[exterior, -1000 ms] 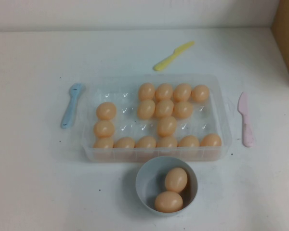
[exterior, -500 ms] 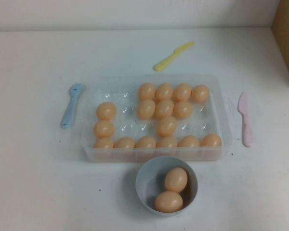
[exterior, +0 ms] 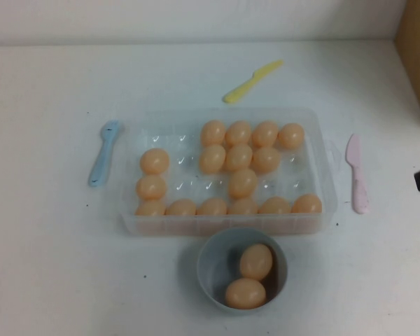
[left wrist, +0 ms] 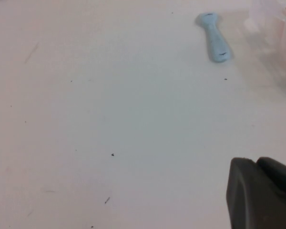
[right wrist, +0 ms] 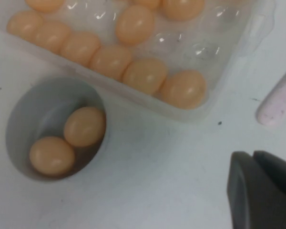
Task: Take an egg out of the egg box
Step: Pick up the egg from the plastic box
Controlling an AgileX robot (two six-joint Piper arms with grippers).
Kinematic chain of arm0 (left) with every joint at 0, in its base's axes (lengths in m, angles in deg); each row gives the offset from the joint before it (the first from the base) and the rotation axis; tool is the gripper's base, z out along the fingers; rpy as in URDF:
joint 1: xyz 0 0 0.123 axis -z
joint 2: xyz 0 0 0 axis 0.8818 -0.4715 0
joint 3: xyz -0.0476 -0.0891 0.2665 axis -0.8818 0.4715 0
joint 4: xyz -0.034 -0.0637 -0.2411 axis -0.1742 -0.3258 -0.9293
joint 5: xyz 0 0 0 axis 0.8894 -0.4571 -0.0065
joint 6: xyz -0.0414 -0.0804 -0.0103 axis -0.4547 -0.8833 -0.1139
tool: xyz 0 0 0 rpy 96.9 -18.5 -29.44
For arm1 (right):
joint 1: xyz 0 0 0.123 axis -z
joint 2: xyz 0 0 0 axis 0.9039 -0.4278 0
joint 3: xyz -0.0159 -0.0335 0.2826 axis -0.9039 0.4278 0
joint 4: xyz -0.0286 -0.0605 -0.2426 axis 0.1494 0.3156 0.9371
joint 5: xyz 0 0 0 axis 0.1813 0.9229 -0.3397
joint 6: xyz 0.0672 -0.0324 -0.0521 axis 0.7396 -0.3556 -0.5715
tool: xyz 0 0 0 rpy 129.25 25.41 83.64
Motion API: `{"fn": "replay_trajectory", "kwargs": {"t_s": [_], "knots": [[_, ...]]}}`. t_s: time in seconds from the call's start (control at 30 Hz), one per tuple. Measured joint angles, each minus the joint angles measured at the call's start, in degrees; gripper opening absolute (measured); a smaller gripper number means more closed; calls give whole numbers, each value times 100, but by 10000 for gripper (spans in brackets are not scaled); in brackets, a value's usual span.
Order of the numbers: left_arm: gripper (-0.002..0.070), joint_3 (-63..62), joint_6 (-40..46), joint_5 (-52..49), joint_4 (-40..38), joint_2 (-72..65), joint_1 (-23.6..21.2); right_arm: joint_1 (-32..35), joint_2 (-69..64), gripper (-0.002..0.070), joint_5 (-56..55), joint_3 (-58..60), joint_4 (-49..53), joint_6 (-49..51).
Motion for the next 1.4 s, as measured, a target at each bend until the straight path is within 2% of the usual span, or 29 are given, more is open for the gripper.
{"fn": "replay_trajectory", "kwargs": {"t_s": [0.17, 0.33, 0.43, 0.63, 0.93, 1.0, 1.07, 1.2, 1.23, 1.3, 1.4], "knots": [[-5, 0, 0, 0, 0, 0, 0, -611, -1181, -17, 368, -1520, 1119, 548], [-5, 0, 0, 0, 0, 0, 0, -1268, -2466, -17, 1315, -3245, 2565, 1289], [-5, 0, 0, 0, 0, 0, 0, -1475, -3179, -17, 1697, -4122, 3010, 1381], [-5, 0, 0, 0, 0, 0, 0, -1924, -4349, -17, 1787, -5308, 3530, 1510], [-5, 0, 0, -22, 0, 0, 0, -2357, -5428, -9, 1798, -6217, 3440, 1520], [-5, 0, 0, -22, 0, 0, 0, -2356, -5605, 31, 1798, -6319, 3224, 1529], [-5, 0, 0, -22, 0, 0, 0, -2356, -5728, 109, 1798, -6345, 3029, 1507], [-5, 0, 0, -22, 0, 0, 0, -2356, -5877, 355, 1765, -6369, 2611, 950], [-5, 0, 0, -22, 0, 0, 0, -2356, -5907, 391, 1735, -6369, 2536, 751], [-5, 0, 0, -22, 0, 0, 0, -2356, -5963, 440, 1616, -6369, 2452, 463], [-5, 0, 0, -22, 0, 0, 0, -2356, -6033, 463, 1399, -6369, 2433, 260]]}}
